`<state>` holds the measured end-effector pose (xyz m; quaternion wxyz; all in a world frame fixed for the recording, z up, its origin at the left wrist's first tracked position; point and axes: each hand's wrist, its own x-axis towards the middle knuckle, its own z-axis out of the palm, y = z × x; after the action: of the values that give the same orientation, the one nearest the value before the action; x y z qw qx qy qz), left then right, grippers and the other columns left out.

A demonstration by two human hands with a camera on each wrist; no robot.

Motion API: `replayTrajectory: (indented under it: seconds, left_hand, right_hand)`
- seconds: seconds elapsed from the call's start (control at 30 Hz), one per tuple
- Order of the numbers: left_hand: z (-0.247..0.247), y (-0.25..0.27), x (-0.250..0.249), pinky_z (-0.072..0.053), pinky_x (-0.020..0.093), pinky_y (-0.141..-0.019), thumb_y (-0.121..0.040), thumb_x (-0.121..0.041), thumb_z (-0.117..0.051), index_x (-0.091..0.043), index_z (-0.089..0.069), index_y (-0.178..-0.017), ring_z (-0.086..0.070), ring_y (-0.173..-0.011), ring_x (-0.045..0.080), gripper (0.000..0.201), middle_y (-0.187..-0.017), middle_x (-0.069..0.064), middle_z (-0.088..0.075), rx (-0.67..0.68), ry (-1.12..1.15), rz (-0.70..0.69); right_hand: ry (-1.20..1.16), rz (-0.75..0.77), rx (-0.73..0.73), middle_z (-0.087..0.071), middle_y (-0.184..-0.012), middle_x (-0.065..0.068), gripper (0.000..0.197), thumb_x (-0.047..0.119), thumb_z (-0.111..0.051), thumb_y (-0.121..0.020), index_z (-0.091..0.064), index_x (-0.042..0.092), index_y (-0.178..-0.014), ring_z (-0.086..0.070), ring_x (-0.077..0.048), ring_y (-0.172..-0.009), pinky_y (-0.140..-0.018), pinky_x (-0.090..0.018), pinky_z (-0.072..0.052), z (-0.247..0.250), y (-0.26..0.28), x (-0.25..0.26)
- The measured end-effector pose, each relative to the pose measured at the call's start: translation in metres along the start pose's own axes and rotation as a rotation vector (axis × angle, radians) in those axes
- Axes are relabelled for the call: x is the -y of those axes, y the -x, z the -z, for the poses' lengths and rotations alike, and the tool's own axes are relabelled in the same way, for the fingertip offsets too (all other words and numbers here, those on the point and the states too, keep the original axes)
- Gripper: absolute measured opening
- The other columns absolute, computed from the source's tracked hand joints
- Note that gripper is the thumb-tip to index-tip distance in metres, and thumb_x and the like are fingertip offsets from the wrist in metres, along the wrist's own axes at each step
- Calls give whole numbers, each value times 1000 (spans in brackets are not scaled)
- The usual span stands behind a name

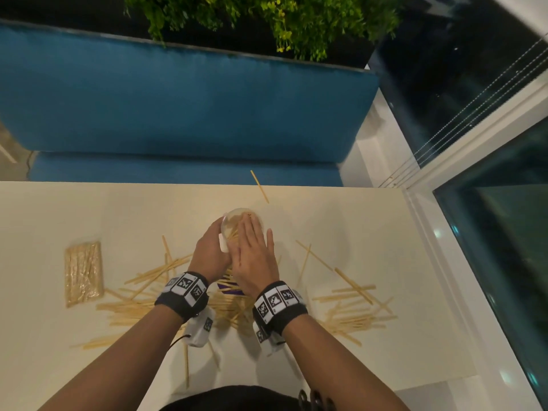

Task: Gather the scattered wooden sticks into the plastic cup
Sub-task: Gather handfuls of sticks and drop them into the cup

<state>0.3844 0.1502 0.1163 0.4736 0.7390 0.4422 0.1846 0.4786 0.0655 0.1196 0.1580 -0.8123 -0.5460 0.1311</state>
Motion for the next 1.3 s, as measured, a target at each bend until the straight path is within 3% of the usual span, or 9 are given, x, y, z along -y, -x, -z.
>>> replayTrajectory:
  seconds: [0.13, 0.23, 0.37, 0.47, 0.53, 0.63, 0.77, 0.93, 1.3]
  left_hand:
    - [-1, 2, 5, -47, 35, -101, -82, -26, -82, -25, -44, -145, -57, -117, 15, 74, -137, -1, -60, 18, 0, -28]
    - [-8, 12, 22, -50, 43, -99, -76, -35, -87, -9, -40, -147, -56, -121, 28, 89, -138, 11, -53, -9, -90, 159]
    - [-35, 53, 35, -48, 33, -74, -84, -23, -75, -17, -57, -107, -59, -91, 22, 30, -103, 3, -57, -71, -230, 161]
    - [-74, 84, 32, -42, 27, -64, -83, -26, -74, -25, -58, -85, -57, -77, 14, 16, -84, -9, -59, 151, -234, 72]
    - [-107, 101, 26, -45, 29, -72, -81, -36, -75, -27, -62, -88, -55, -83, 14, 17, -87, -10, -60, 321, -304, -69]
    - [-161, 117, 8, -47, 34, -80, -83, -47, -64, -28, -66, -98, -56, -92, 18, 25, -96, -7, -61, 470, -425, -327]
    - [-221, 124, -17, -48, 37, -78, -73, -61, -46, -27, -66, -97, -59, -93, 23, 47, -99, -1, -62, 582, -651, -529]
    - [-250, 125, -21, -50, 37, -73, -71, -62, -62, -26, -65, -91, -58, -87, 22, 41, -93, -3, -62, 598, -832, -494]
    - [-196, 120, 17, -49, 40, -69, -87, -37, -53, -19, -65, -84, -56, -77, 27, 22, -82, 2, -62, 225, -814, -313]
  right_hand:
    - [-205, 16, -96, -15, -171, 2, 58, 29, -32, -106, -23, 16, -162, -4, -10, -158, -129, -40, -5, 21, 9, -10]
    - [-326, -134, -262, -46, -153, -1, 57, 6, -51, -93, -46, 15, -149, -37, -16, -143, -120, -32, -26, 48, 37, -57]
    - [-369, -552, -142, -58, -134, -8, 61, -15, -50, -81, -59, 13, -135, -52, -29, -128, -108, -34, -42, 61, 93, -183]
    - [-227, -737, -66, -58, -136, -13, 61, -17, -51, -82, -60, 10, -136, -51, -33, -128, -107, -32, -41, 72, 135, -263]
    - [-111, -712, 2, -55, -139, -13, 67, -19, -53, -80, -57, 10, -140, -47, -31, -130, -101, -22, -35, 75, 156, -299]
    - [81, -559, 200, -49, -142, -7, 75, -15, -58, -78, -53, 17, -145, -45, -28, -130, -103, -31, -40, 70, 172, -337]
    - [43, -487, 209, -54, -120, -4, 46, -7, -71, -77, -67, 13, -118, -52, -26, -114, -88, -23, -40, 59, 180, -365]
    - [-205, -399, 18, -58, -88, 6, 20, -4, -79, -78, -70, 13, -83, -56, -21, -89, -77, -7, -36, 48, 182, -349]
    - [-359, -86, 177, -61, -98, 1, 8, 9, -69, -90, -75, 10, -95, -48, -10, -97, -91, -8, -33, -5, 147, -256]
